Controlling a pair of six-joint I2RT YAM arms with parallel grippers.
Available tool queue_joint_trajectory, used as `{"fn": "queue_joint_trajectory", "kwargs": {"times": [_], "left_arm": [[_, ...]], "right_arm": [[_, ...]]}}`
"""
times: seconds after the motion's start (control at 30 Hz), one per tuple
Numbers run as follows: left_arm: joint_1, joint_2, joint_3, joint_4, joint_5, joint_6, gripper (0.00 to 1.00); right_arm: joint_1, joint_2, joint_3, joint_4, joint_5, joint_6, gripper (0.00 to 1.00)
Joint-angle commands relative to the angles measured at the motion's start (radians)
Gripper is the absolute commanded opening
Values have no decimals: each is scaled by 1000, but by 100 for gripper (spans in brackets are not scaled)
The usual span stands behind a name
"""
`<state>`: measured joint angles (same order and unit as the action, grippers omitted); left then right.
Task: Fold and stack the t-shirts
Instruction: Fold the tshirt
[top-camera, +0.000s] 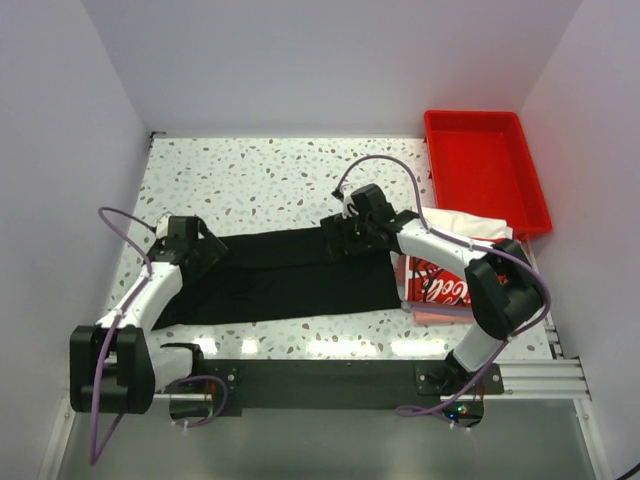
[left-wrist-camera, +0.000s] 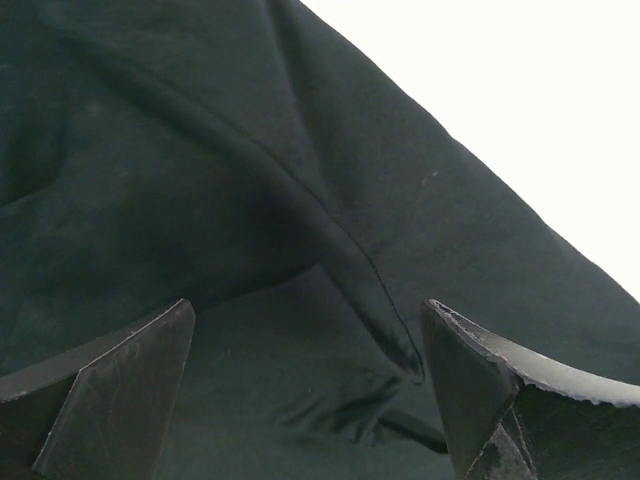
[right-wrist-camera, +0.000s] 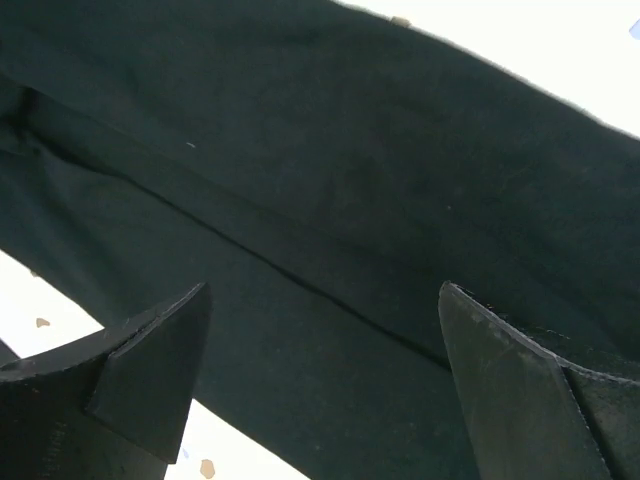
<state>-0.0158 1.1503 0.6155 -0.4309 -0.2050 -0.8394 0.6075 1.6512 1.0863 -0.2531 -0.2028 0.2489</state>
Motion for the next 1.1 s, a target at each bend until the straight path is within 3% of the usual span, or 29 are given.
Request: {"fn": "queue_joint_trajectory", "kwargs": {"times": [0.0, 0.13, 0.2, 0.3, 0.33, 0.43, 0.47, 0.5, 0.67, 0.93, 1.07], "left_arm": [[-13, 55, 33, 115, 30, 74, 100], [-33, 118, 36, 110, 65, 89, 100], [-52, 117, 33, 86, 81, 79, 94], [-91, 92, 41, 6, 75, 59, 81], [-114, 71, 43, -37, 44, 45, 70], [-139, 43, 40, -91, 26, 42, 51], [-145, 43, 39, -109, 26, 42, 40], [-151, 42, 43, -156, 26, 40, 38], [-200, -17, 52, -272, -24, 11, 41], [-272, -106, -7, -328, 81, -27, 49], [-326, -129, 23, -362, 119, -24, 58]], "right_arm": [[-8, 28, 26, 34, -41, -2, 99], [-9, 42, 27, 18, -30, -8, 99], [-8, 50, 26, 12, -15, -8, 99], [-9, 50, 30, -1, 8, -3, 99], [-8, 48, 30, -5, 16, -3, 99], [-8, 44, 29, -11, 23, -2, 99], [-8, 42, 29, -12, 26, 0, 99], [-8, 39, 30, -20, 35, -2, 99], [-8, 35, 35, -37, 52, -11, 99], [-8, 22, 34, -60, 85, -17, 99], [-9, -5, 26, -54, 108, -11, 99]]}}
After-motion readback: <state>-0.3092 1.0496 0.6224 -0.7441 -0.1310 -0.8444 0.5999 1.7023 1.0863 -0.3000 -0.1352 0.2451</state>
